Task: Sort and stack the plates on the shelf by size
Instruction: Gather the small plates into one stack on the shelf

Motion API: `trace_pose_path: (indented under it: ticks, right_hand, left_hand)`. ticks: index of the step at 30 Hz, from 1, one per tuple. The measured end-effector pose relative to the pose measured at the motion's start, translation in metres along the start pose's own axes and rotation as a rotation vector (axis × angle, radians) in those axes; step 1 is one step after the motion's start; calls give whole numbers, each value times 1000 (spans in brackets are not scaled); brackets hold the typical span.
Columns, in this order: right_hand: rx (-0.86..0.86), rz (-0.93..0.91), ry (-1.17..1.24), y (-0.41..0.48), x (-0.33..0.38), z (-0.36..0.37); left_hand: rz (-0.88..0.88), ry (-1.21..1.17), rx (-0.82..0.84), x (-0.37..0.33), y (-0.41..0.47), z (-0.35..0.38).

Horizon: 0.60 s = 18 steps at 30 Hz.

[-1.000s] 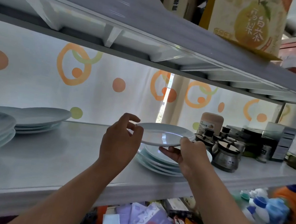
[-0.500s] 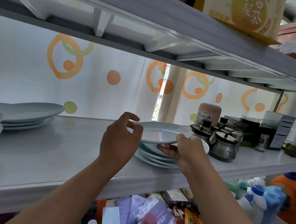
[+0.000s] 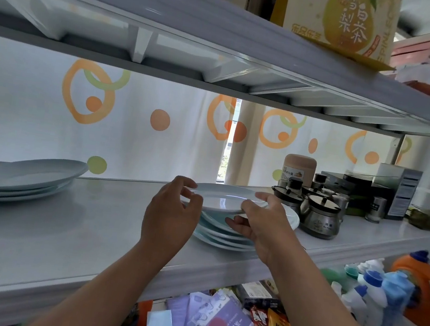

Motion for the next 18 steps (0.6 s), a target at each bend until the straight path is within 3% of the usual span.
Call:
trace_pose_path:
  ticks: [18]
  right_hand:
    - [-75,-20,112,-9,2,2]
  left_hand:
    - [-2,2,-10,11,1,-6]
Point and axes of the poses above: each hand's wrist, its own y-axis towards the middle knuckle, its own z-axis out of the palm, x = y × z, the point moved 1 cm from there along y, towards the middle knuckle, and after that the axes turned 7 degrees about y, right-handed, at the moved point
